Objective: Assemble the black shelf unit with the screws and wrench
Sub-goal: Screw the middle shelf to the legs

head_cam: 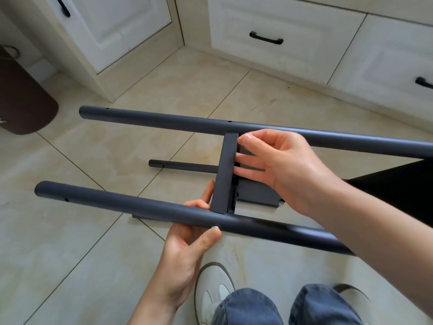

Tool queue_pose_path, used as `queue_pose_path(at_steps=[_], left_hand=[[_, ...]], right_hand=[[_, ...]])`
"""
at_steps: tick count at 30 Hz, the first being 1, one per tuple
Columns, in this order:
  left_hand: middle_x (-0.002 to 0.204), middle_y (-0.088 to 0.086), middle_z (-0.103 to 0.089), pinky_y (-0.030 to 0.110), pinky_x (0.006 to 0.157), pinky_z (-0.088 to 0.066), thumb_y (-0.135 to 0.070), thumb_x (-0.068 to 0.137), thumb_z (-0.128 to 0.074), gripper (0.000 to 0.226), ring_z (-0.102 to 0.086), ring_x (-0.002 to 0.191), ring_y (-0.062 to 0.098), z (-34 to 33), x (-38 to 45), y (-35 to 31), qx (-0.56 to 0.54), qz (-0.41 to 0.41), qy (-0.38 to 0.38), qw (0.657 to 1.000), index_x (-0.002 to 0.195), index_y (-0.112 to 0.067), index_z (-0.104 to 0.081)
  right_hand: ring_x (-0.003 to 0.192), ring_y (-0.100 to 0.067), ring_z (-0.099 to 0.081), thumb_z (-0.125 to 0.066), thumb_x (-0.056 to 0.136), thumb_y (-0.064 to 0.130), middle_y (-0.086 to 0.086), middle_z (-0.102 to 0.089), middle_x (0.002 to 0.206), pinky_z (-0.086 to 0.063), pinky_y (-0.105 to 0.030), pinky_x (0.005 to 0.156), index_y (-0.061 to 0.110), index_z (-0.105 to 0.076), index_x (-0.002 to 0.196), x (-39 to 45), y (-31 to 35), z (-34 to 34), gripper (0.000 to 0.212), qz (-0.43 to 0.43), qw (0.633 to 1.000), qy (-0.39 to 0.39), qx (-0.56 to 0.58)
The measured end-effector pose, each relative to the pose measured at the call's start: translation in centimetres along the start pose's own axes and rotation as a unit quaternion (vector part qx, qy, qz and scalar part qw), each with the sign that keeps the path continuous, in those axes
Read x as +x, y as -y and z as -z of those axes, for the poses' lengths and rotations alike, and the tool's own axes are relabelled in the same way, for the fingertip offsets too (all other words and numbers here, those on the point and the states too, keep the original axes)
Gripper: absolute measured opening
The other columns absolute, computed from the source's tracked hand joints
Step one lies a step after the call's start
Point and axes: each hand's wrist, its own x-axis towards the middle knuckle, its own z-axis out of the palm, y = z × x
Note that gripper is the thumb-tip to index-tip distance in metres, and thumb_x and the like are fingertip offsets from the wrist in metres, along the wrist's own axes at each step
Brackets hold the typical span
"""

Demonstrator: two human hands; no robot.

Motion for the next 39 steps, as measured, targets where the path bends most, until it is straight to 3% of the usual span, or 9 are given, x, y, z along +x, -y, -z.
queue_pose_path(at_steps=[5,14,18,23,29,35,39], left_hand=[[0.128,-0.001,-0.066,0.023,0.091,-0.052,-0.034,0.067,-0.093,0.042,-0.067,0.105,0.016,0.3,-0.3,-0.1,-0.007,0.004,0.036,0.999,0.103,-0.030,-0.070],[0.131,0.001,-0.065,0.022,0.092,-0.050,-0.047,0.064,-0.092,0.043,-0.065,0.112,0.017,0.7,0.1,-0.7,0.051,-0.004,0.016,0.999,0.097,-0.033,-0.069],[0.134,0.008,-0.062,0.024,0.093,-0.050,-0.042,0.064,-0.093,0.046,-0.064,0.114,0.021,0.6,0.3,-0.5,0.042,-0.013,0.005,0.999,0.100,-0.027,-0.067],[0.126,0.003,-0.067,0.023,0.091,-0.051,-0.040,0.056,-0.097,0.050,-0.066,0.109,0.019,0.4,0.3,-0.4,0.014,-0.015,-0.013,1.000,0.098,-0.029,-0.070],[0.110,0.002,-0.071,0.025,0.090,-0.052,-0.040,0.049,-0.099,0.052,-0.067,0.102,0.019,0.9,0.1,-0.2,0.012,-0.012,-0.021,1.000,0.092,-0.029,-0.072],[0.109,0.001,-0.072,0.025,0.088,-0.053,-0.037,0.055,-0.098,0.047,-0.069,0.102,0.019,1.4,-0.5,-0.2,0.023,-0.009,-0.005,1.000,0.092,-0.030,-0.071],[0.112,0.003,-0.072,0.025,0.087,-0.054,-0.033,0.061,-0.096,0.043,-0.071,0.103,0.022,1.6,-0.8,-0.2,0.028,-0.009,0.014,0.999,0.095,-0.030,-0.070]], right_hand=[[0.093,-0.021,-0.074,-0.065,0.094,0.017,-0.009,-0.076,0.097,-0.061,-0.032,0.076,0.009,-0.075,0.090,-0.5,0.0,-0.2,0.013,0.005,1.000,0.016,0.007],[0.102,-0.022,-0.069,-0.068,0.092,0.020,-0.016,-0.071,0.101,-0.061,-0.033,0.079,0.011,-0.075,0.090,-0.2,0.1,-1.3,0.011,0.003,0.997,0.025,-0.072],[0.101,-0.013,-0.069,-0.067,0.093,0.022,-0.004,-0.073,0.100,-0.061,-0.031,0.077,0.011,-0.073,0.097,0.3,0.8,-1.1,0.014,0.016,0.988,0.028,-0.153],[0.094,-0.011,-0.072,-0.069,0.092,0.024,-0.003,-0.074,0.096,-0.061,-0.029,0.074,0.015,-0.073,0.089,0.4,0.6,-0.6,0.010,0.021,0.979,0.017,-0.200],[0.074,-0.016,-0.069,-0.069,0.091,0.014,-0.010,-0.076,0.084,-0.062,-0.031,0.072,0.010,-0.074,0.091,-0.4,-0.8,0.7,0.007,-0.060,0.975,0.081,-0.198],[0.075,-0.019,-0.069,-0.070,0.088,0.014,-0.019,-0.074,0.091,-0.060,-0.027,0.072,0.011,-0.078,0.093,-0.9,-1.7,1.0,0.009,-0.148,0.950,0.171,-0.213],[0.073,-0.014,-0.069,-0.071,0.088,0.015,-0.008,-0.076,0.085,-0.057,-0.027,0.073,0.017,-0.078,0.089,-1.1,-2.8,0.4,0.007,-0.187,0.938,0.197,-0.216]])
